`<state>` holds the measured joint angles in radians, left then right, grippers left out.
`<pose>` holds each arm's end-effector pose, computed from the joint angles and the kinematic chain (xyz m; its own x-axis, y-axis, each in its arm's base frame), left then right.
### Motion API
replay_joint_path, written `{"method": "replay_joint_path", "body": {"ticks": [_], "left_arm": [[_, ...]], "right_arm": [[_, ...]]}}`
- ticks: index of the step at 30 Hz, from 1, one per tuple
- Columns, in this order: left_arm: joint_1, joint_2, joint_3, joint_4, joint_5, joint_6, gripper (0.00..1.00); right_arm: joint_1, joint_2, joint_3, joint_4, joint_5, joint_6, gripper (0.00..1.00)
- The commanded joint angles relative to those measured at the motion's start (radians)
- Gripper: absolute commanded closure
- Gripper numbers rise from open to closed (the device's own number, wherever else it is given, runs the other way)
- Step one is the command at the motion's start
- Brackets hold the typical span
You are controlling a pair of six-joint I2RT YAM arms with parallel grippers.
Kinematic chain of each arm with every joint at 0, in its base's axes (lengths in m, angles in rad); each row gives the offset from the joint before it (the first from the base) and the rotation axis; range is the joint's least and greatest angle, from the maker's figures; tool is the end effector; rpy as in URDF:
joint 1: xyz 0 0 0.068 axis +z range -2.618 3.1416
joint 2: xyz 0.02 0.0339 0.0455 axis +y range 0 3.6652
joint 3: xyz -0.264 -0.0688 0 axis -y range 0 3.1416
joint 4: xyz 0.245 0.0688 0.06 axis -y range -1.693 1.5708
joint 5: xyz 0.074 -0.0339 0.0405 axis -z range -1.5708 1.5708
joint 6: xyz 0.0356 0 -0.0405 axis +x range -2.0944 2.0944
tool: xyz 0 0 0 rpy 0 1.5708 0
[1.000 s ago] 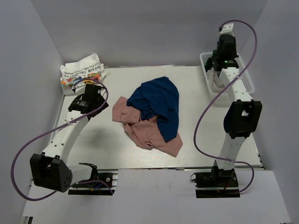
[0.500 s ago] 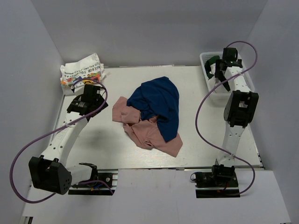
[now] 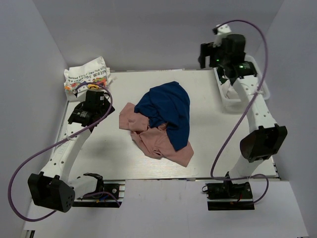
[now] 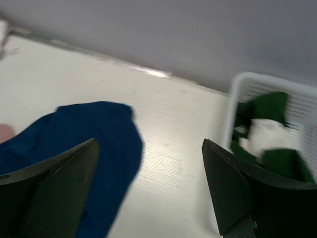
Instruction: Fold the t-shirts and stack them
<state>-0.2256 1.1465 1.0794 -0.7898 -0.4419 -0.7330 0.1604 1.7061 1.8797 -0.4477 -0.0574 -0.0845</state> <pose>0.2269 -0.0365 0.3173 -0.5001 -0.5058 -0.7029 -0.5455 0.8144 -0.1979 0.3867 0.0646 0.4469 -0.2482 -0.1255 -0.9605 -0.2358 0.9696 -0.0658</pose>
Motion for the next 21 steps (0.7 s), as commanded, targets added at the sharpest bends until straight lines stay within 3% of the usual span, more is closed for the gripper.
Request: {"method": "replay_joint_path", "body": {"ticks": [1,10,21], "left_arm": [[-0.004,-0.024,-0.019,0.018,0.041,0.009,0.01],[-0.004,-0.033,-0.029,0.037,0.060,0.018,0.01],[-0.004,-0.033,-0.029,0.046,0.069,0.018,0.01]], "right_arm": [[0.082,0.139,-0.051,-0.022,-0.044,0.035,0.10],[0.156,0.435,0.029,-0.052,0.053,0.160,0.10],[0.191,0.538,-0.042,-0.002,0.010,0.164,0.10]]}}
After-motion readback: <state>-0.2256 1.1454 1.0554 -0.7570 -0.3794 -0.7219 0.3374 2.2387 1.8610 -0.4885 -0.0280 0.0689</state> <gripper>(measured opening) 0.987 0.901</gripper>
